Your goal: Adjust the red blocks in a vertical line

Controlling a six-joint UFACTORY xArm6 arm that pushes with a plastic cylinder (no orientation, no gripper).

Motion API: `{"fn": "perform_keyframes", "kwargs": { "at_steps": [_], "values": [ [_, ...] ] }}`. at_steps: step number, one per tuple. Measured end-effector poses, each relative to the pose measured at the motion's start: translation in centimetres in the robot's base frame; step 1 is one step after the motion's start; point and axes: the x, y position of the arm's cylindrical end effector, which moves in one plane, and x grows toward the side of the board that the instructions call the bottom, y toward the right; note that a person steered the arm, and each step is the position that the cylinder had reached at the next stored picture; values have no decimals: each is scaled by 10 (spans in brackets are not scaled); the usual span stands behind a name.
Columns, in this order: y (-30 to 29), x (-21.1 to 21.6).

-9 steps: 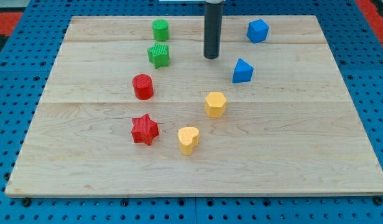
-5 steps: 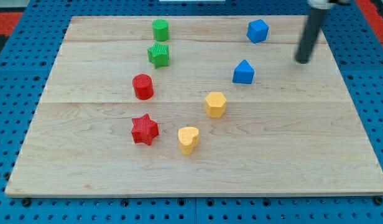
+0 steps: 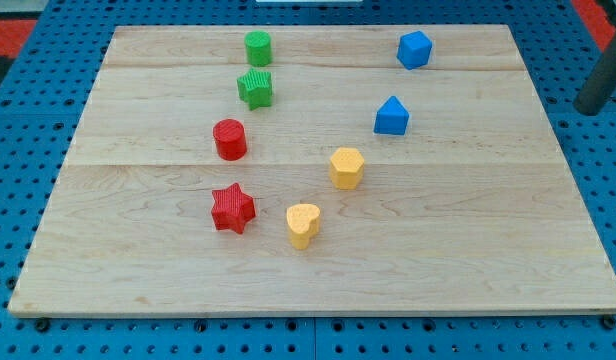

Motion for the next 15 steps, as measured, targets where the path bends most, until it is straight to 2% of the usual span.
{"fn": "perform_keyframes", "kwargs": {
  "at_steps": [3, 4, 5, 6, 8, 10, 11, 12, 14, 15],
  "values": [
    [0, 17],
    [-2, 106],
    [-80, 206],
    [-138, 255],
    [-309, 255],
    [-434, 211],
    [-448, 190],
    [-434, 182],
    [-407, 188],
    [-436, 197]
  ]
}}
